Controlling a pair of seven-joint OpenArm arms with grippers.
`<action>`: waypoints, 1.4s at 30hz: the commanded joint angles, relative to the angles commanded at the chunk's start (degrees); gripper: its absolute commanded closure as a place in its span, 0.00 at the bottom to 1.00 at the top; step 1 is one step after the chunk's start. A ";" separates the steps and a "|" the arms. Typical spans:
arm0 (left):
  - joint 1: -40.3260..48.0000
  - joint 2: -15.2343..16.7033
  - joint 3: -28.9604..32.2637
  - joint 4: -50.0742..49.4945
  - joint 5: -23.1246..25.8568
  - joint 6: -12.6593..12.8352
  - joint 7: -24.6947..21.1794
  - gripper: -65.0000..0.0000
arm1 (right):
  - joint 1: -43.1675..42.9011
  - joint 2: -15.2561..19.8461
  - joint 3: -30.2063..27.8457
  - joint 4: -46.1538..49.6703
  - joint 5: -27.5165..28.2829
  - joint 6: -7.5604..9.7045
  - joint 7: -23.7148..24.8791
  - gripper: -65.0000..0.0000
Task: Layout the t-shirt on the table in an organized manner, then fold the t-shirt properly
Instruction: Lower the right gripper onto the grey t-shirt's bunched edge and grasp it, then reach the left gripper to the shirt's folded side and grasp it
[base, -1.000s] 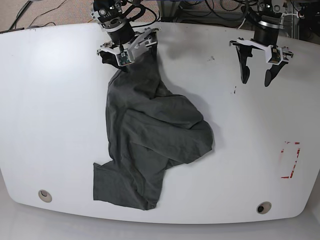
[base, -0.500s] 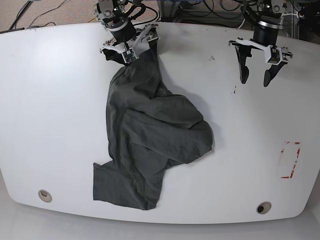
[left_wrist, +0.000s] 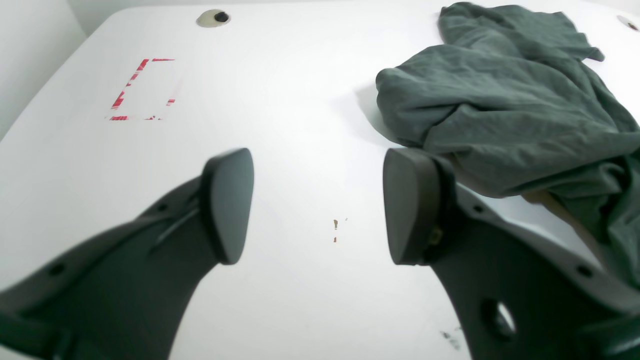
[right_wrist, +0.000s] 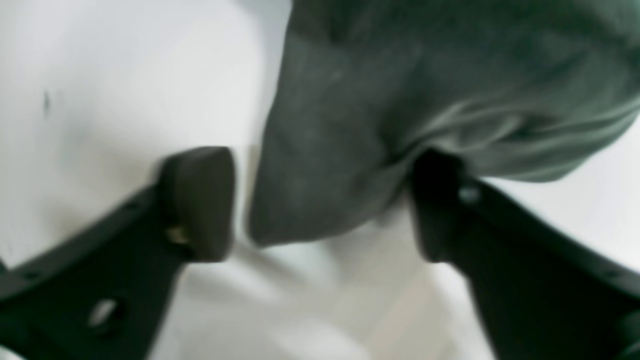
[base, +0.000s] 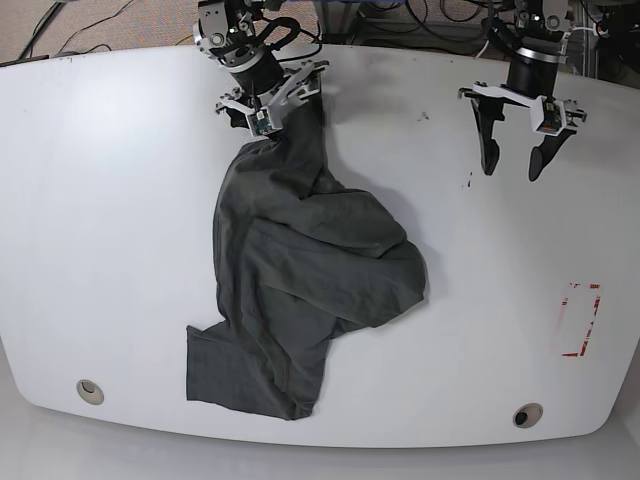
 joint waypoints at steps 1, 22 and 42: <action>-0.26 0.00 0.09 0.00 -0.09 0.00 0.44 0.40 | 0.26 0.09 0.00 -0.09 0.44 0.44 -0.09 0.66; -33.14 10.11 0.09 -10.64 -0.18 -0.09 32.44 0.40 | -3.78 0.35 0.09 9.67 0.53 1.32 -0.44 1.00; -57.49 13.36 8.26 -44.40 -0.26 -4.40 34.99 0.40 | -7.56 1.58 0.09 13.89 0.53 1.32 0.00 1.00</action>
